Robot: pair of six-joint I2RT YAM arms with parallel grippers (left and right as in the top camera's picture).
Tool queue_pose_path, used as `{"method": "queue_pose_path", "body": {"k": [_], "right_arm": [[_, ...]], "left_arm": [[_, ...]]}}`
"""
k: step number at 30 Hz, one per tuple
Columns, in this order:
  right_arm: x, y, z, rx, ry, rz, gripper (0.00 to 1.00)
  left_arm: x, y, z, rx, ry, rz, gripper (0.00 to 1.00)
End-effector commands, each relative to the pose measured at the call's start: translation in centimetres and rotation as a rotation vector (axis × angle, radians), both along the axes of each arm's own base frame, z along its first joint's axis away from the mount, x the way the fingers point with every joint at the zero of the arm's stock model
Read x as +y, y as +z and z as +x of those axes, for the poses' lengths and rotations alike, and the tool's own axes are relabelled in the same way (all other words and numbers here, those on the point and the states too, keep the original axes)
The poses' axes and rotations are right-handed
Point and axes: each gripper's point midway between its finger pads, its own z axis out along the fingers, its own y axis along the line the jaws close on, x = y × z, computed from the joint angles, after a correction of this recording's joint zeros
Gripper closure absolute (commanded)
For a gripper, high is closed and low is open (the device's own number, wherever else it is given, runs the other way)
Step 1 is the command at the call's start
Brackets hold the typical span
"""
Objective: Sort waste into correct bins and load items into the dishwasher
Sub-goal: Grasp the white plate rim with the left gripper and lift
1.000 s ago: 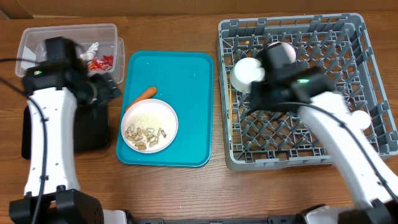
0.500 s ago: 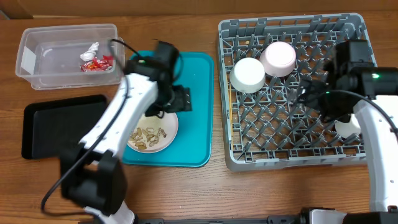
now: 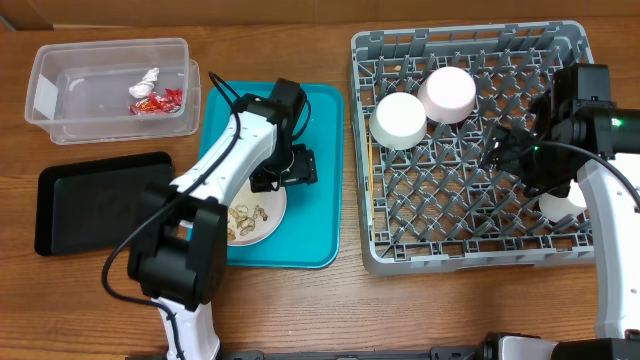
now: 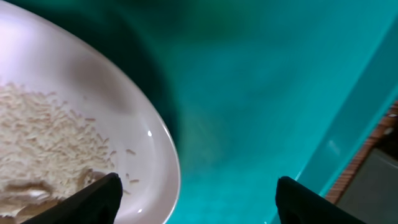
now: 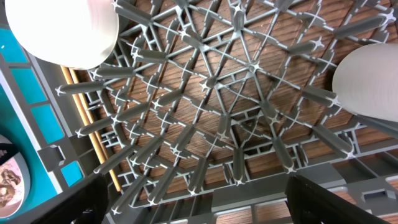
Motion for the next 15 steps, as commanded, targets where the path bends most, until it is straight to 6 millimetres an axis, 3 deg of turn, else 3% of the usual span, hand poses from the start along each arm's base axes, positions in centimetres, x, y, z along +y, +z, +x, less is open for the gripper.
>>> {"method": "queue_pose_path", "body": {"k": [1,4,7,15], "right_arm": [[0.1,0.9,0.3,-0.031,0.006,0.005,0.06],[0.1,0.9,0.3,-0.031,0.005,0.005,0.06],[0.1,0.9,0.3,-0.031,0.005,0.005,0.06],[0.1,0.9,0.3,-0.031,0.005,0.004,0.06]], "left_arm": [[-0.5,-2.2,-0.9,0.058,-0.005,0.021,0.22],[-0.5,-3.3,-1.2,0.089,-0.008,0.032,0.24],[-0.4,-4.0,-1.4,0.108,-0.008,0.041,0.36],[0.5,-4.2,-1.1,0.091,-0.013,0.093,0.90]]}}
